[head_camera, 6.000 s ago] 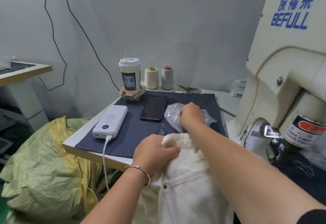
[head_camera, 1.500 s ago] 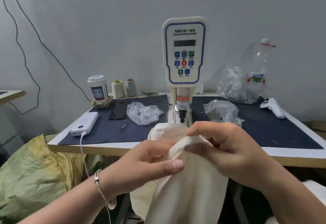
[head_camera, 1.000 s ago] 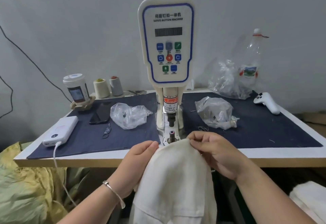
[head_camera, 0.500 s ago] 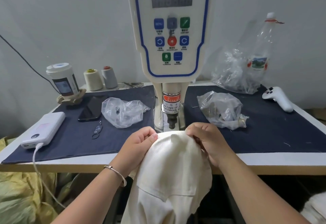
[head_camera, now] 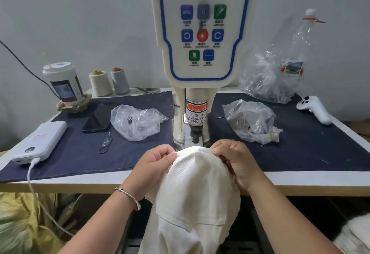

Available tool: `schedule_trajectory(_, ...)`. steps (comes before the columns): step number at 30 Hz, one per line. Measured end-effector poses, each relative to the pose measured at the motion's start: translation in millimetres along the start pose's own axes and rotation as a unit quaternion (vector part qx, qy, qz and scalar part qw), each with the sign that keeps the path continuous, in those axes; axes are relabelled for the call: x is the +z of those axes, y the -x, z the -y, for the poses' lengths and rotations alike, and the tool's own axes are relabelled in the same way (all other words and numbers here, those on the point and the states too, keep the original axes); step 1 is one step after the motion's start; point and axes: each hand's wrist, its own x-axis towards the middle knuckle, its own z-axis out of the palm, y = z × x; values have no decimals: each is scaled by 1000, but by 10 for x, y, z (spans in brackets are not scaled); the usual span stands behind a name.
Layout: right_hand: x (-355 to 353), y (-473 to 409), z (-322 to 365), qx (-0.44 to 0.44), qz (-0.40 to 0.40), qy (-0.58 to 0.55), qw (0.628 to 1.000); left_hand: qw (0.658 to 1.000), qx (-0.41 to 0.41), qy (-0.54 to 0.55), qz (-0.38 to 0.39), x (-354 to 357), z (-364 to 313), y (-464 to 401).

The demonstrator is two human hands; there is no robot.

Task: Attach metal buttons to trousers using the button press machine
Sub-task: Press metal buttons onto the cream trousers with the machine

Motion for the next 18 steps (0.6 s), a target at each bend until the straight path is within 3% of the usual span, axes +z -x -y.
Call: schedule_trajectory(18,17,-2,-6,2,-16,-11,1000,1000,20,7,-9,44,-38,33)
